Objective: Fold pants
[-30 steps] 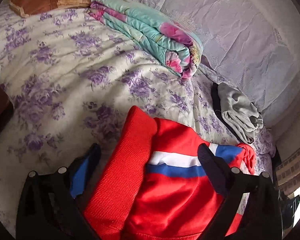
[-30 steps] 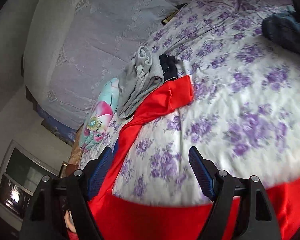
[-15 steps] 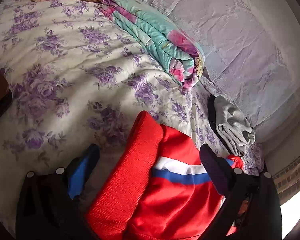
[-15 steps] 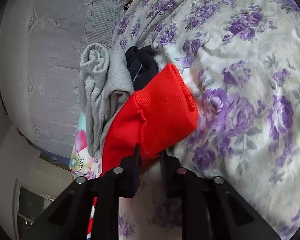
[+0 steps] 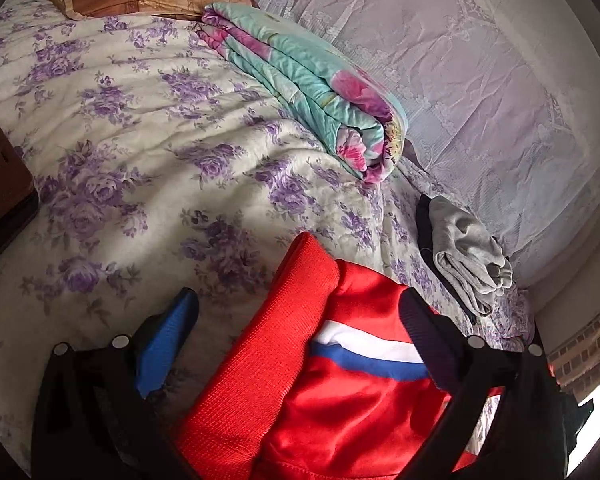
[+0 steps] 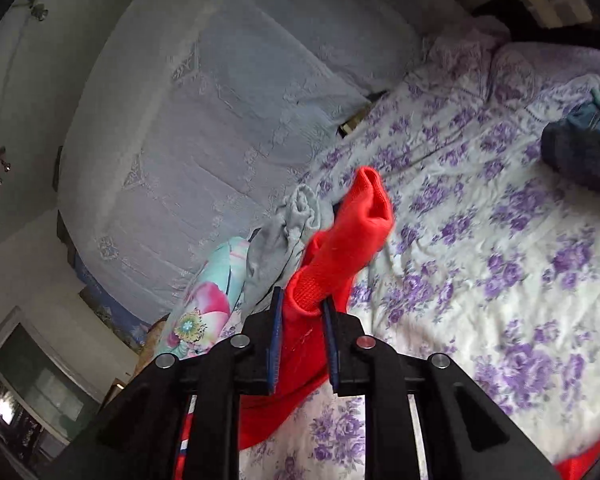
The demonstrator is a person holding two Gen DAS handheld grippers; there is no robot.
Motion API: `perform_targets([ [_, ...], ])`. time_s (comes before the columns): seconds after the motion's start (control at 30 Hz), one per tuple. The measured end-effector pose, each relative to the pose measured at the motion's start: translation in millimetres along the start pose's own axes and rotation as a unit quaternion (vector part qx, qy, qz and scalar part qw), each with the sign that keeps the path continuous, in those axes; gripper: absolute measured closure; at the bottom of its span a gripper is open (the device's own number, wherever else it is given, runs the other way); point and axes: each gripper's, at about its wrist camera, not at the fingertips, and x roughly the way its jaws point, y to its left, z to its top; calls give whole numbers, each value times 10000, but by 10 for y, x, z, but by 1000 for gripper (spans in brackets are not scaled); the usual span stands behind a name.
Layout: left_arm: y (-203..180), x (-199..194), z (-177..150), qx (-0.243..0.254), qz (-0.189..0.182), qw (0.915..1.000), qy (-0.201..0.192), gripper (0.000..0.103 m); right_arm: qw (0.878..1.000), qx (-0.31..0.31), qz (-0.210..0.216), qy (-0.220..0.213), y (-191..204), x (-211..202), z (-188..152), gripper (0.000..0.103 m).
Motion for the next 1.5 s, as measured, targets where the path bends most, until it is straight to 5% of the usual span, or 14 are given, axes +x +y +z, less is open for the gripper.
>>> perform_targets([
  [0.07, -55, 12, -7, 151, 44, 9999, 18, 5, 9977, -464, -504, 26, 146, 116, 146, 17],
  [0.13, -78, 3, -14, 220, 106, 9997, -24, 5, 9891, -1015, -1011, 332, 270, 492, 285, 7],
  [0.2, -59, -24, -19, 174, 165, 9997, -83, 5, 9774, -992, -1752, 644, 216, 783, 347, 11],
  [0.3, 14, -59, -24, -41, 141, 9998, -119, 6, 9956, -448, -756, 311, 133, 554, 127, 12],
  [0.4, 38, -31, -15, -124, 80, 9999, -33, 6, 9951, -602, -693, 380, 11, 433, -199, 11],
  [0.47, 30, -24, -12, -102, 86, 9999, -22, 6, 9922, -502, -842, 765, -114, 485, -356, 11],
  [0.57, 28, -32, -17, -103, 90, 9999, -40, 6, 9908, 31, -509, 1255, -228, 565, -463, 11],
  [0.73, 41, -30, -15, -151, 98, 9998, -28, 6, 9730, -144, -78, 2303, -74, 952, -701, 12],
  [0.8, 40, -33, -21, -117, 136, 9998, -33, 5, 9771, -166, -170, 2115, -79, 1024, -719, 12],
  [0.9, 47, -50, -29, -131, 148, 9998, -65, 5, 9938, -517, -627, 753, -61, 679, -466, 13],
  [0.97, 67, -58, -35, -193, 132, 9997, -69, 6, 9980, -366, -478, 175, -140, 374, -316, 12],
  [1.13, 76, -71, -44, -234, 120, 9996, -76, 5, 9955, 525, -196, 758, -469, 285, -362, 14],
  [1.27, 85, -74, -40, -274, 79, 9996, -75, 5, 9844, 1079, 201, 1379, -593, 438, -567, 41],
  [1.5, 76, -72, -45, -270, 39, 9996, -44, 5, 9756, 1073, -117, 1912, -439, 889, -601, 39],
])
